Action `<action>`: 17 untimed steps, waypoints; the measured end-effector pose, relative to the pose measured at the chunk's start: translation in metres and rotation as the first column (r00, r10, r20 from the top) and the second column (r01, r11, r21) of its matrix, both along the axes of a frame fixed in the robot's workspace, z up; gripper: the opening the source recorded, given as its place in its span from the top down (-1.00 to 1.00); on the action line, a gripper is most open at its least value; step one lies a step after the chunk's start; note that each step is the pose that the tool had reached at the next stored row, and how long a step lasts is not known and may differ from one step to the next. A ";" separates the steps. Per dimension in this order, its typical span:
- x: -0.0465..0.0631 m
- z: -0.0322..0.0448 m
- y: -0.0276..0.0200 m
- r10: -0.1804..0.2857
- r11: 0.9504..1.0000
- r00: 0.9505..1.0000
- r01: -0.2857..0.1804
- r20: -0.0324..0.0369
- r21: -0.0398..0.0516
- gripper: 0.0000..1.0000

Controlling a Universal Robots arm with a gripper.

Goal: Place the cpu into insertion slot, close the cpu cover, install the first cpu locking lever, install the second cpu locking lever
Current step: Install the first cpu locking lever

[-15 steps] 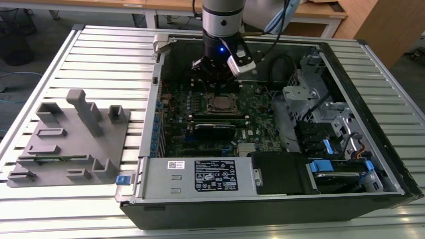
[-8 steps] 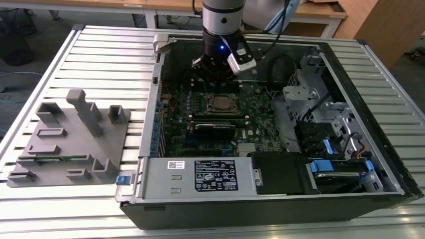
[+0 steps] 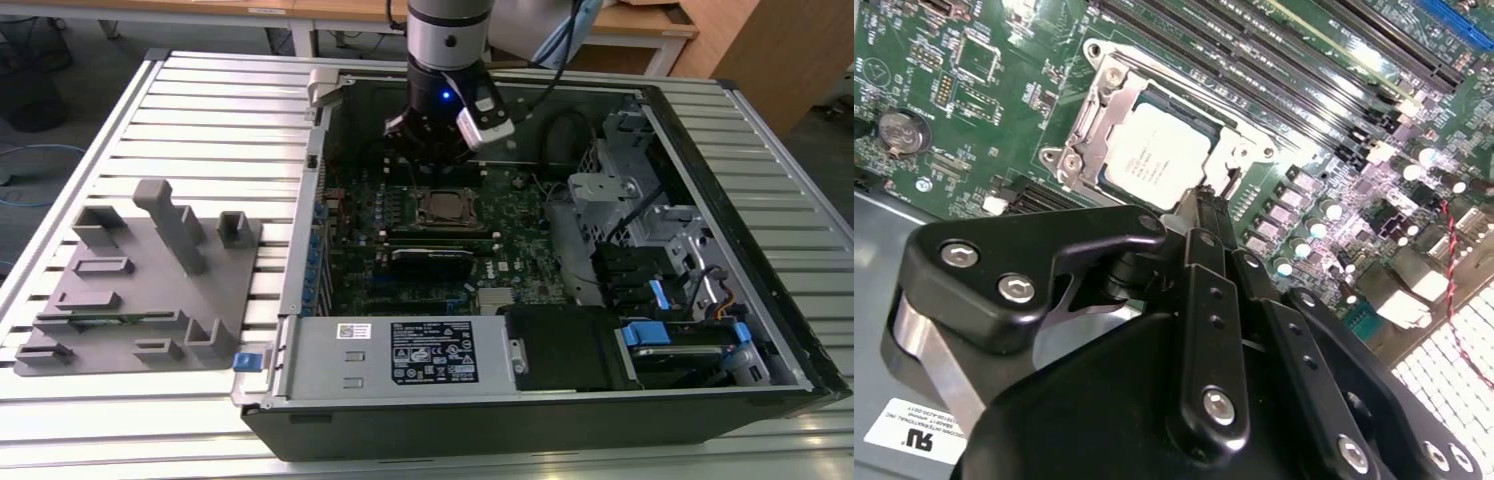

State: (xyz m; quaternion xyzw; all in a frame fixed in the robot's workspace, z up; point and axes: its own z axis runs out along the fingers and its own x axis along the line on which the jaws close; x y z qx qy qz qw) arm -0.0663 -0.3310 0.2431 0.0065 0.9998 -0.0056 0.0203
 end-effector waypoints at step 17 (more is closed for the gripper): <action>-0.002 -0.0005 0.0002 0.000 1.000 1.000 0.000 -0.021 0.002 0.79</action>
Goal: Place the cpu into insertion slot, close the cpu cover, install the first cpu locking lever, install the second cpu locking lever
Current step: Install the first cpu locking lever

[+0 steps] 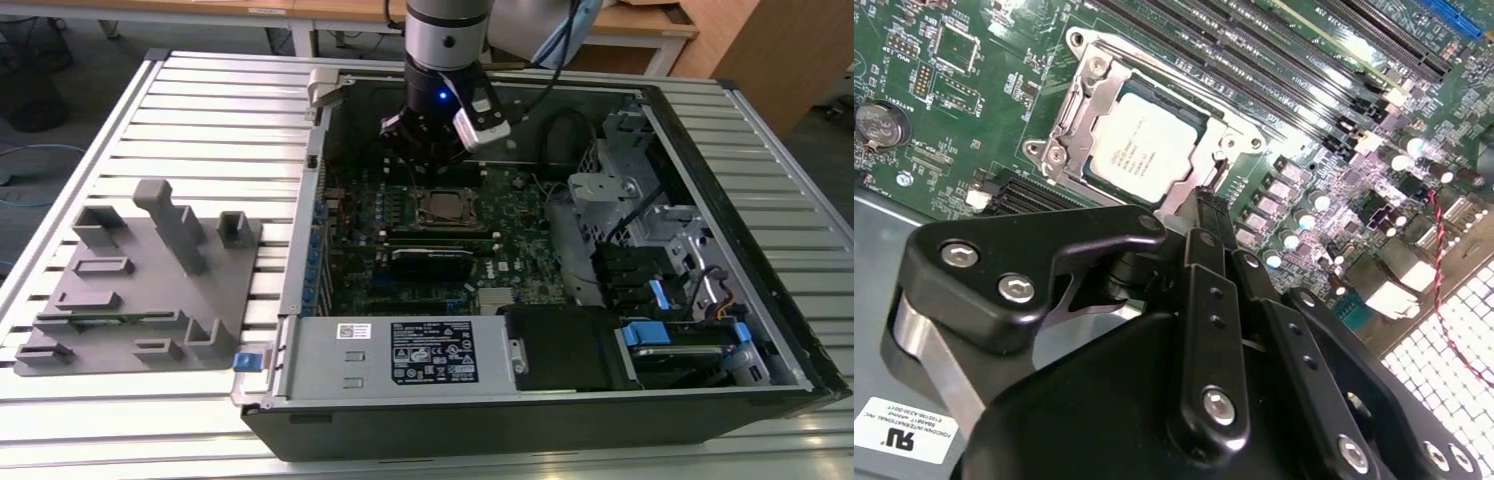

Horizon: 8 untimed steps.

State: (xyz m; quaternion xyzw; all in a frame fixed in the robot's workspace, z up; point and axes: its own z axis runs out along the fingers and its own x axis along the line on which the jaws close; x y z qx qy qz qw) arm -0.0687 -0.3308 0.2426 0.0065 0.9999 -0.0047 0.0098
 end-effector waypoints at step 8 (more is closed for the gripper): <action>-0.001 -0.0001 0.0000 0.000 1.000 1.000 0.000 -0.001 0.000 0.79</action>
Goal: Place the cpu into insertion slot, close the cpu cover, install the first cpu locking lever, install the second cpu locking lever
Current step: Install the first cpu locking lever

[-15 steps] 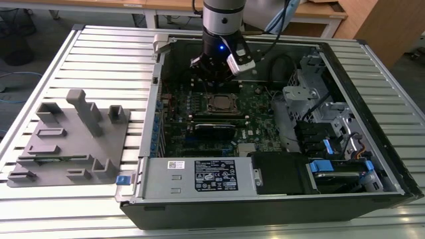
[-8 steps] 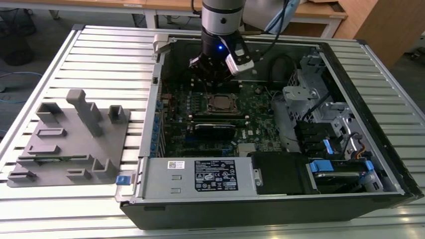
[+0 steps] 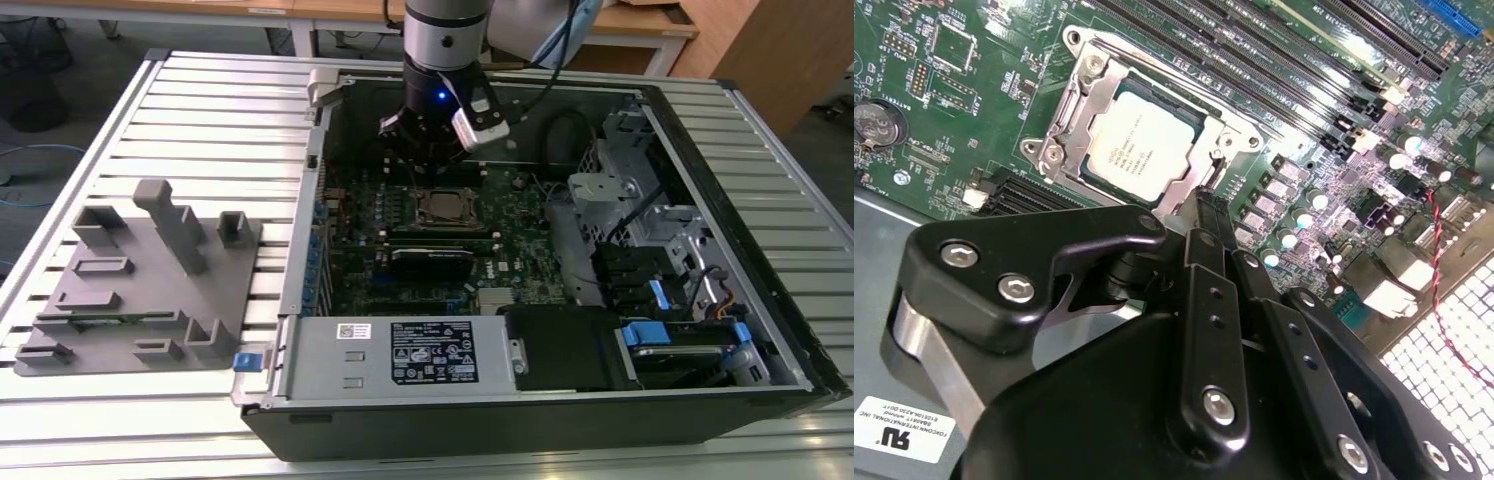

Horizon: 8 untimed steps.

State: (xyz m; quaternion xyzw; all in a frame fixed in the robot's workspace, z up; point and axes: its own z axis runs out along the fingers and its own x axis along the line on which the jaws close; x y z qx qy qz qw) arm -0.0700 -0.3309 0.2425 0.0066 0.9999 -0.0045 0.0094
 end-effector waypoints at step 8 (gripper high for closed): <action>0.000 0.0000 0.0000 0.000 1.000 1.000 0.000 -0.004 0.000 0.79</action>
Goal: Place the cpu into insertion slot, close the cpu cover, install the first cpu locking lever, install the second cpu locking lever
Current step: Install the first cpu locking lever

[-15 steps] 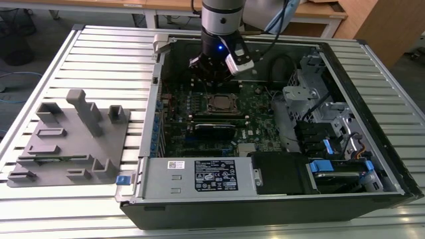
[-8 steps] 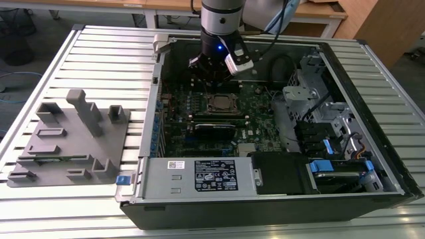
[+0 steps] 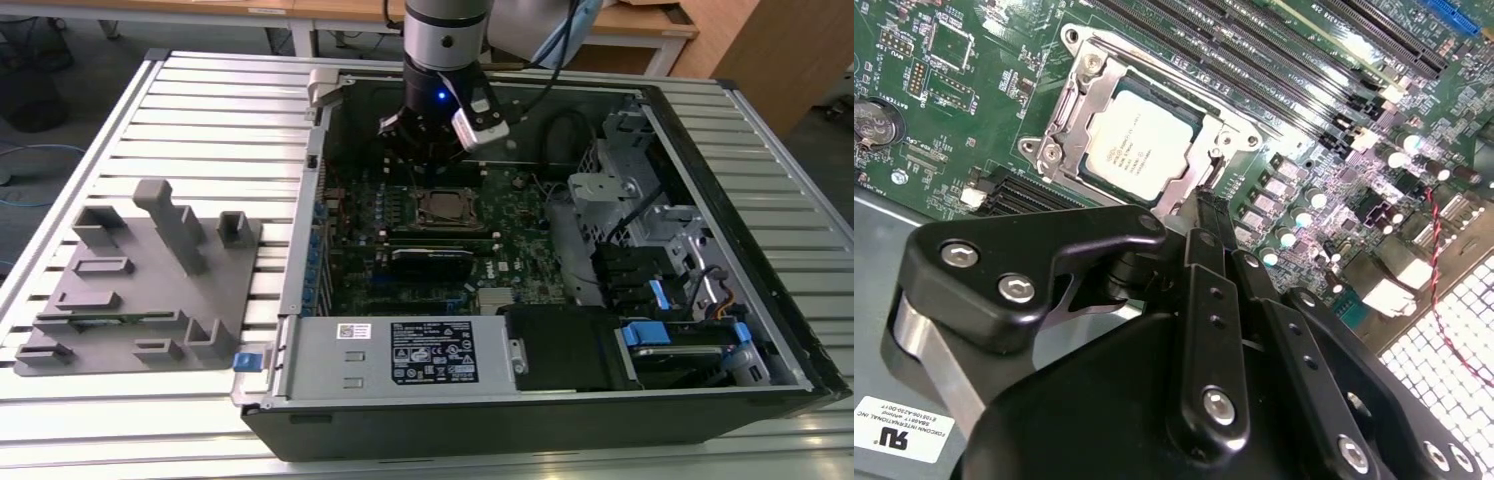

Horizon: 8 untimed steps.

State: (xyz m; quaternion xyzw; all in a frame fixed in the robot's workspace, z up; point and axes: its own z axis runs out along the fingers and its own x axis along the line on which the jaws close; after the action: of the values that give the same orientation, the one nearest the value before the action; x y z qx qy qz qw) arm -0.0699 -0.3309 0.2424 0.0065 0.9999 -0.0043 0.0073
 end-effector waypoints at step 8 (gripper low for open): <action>-0.002 -0.0003 0.0001 0.000 1.000 1.000 0.000 0.000 0.000 0.79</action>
State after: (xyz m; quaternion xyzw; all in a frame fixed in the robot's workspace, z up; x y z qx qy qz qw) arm -0.0716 -0.3308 0.2421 0.0065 0.9999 -0.0041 0.0073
